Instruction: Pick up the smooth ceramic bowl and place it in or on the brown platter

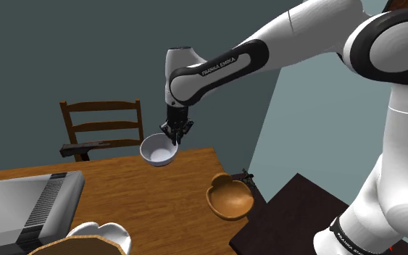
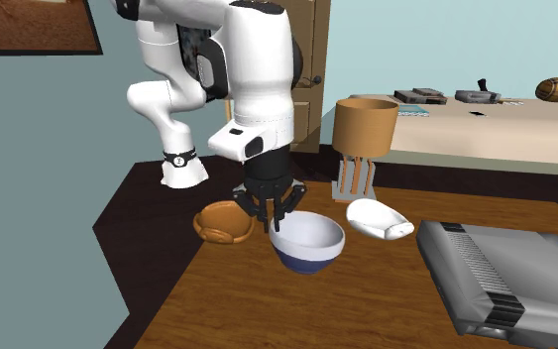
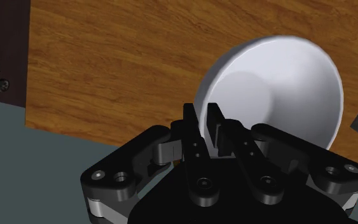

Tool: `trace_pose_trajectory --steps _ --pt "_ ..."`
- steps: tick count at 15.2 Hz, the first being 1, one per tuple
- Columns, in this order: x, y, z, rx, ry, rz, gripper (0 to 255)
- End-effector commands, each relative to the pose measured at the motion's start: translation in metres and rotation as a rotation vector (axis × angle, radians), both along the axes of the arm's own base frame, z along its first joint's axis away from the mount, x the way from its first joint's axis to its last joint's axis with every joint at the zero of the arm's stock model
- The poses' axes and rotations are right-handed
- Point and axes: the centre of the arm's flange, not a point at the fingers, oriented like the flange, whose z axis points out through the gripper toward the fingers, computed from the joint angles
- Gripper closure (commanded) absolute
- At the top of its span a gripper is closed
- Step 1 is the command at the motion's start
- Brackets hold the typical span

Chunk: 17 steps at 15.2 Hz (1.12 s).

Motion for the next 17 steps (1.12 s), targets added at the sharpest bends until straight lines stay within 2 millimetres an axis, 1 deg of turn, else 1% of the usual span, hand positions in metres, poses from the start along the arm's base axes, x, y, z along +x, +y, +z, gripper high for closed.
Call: trace_pose_trajectory --steps 1,6,7,17 --pt "-0.001 -0.001 0.01 0.0 0.0 0.0 255" --pt "0.0 -0.001 0.036 0.0 0.0 0.0 255" --pt "-0.001 -0.001 0.039 0.0 0.0 0.0 255" --pt "-0.114 -0.066 0.056 0.0 0.0 0.0 255"
